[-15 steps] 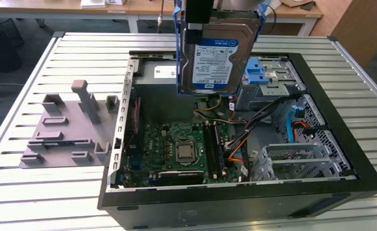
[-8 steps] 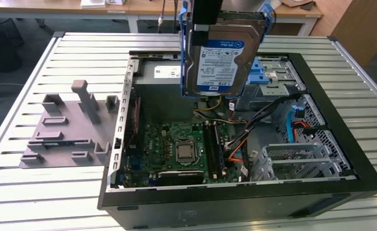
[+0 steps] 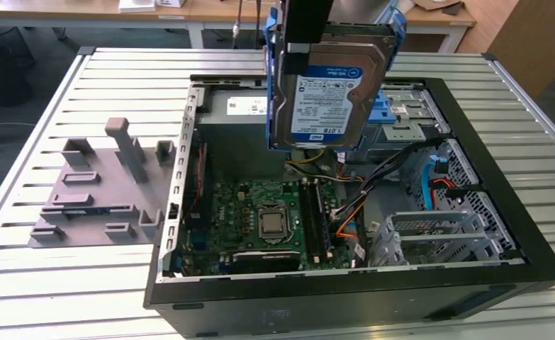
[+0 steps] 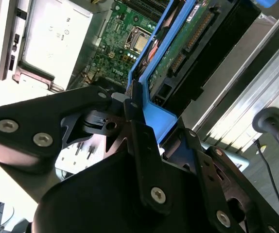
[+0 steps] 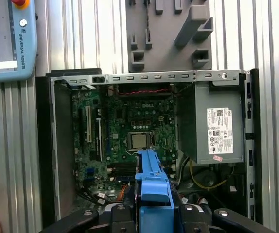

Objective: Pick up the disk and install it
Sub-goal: 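Insert the disk into the insertion slot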

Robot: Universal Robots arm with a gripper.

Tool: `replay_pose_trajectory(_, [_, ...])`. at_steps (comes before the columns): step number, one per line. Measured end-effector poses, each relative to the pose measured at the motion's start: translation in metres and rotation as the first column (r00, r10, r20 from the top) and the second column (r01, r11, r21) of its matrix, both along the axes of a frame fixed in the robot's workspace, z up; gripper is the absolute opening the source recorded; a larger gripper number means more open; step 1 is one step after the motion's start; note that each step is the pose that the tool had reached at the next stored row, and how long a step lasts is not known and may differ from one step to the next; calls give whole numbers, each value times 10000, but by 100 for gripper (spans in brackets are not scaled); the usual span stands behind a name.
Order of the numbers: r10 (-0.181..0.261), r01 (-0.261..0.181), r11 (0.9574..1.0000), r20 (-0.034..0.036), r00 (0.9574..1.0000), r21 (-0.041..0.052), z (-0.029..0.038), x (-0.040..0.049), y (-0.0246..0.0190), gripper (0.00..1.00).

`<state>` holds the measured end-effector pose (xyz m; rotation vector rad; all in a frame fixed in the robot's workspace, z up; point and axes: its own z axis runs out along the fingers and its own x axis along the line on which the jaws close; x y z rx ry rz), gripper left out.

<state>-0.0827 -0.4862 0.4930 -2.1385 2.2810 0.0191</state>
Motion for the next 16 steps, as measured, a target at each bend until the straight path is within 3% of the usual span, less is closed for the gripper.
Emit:
replay_pose_trajectory(8, [0,0,10000,-2,10000,0,-3,53,-110,36])
replay_pose_trajectory(12, [0,0,10000,-7,10000,0,-5,144,-128,36])
replay_pose_trajectory(16, [-1,1,10000,-7,10000,0,-5,155,-130,36])
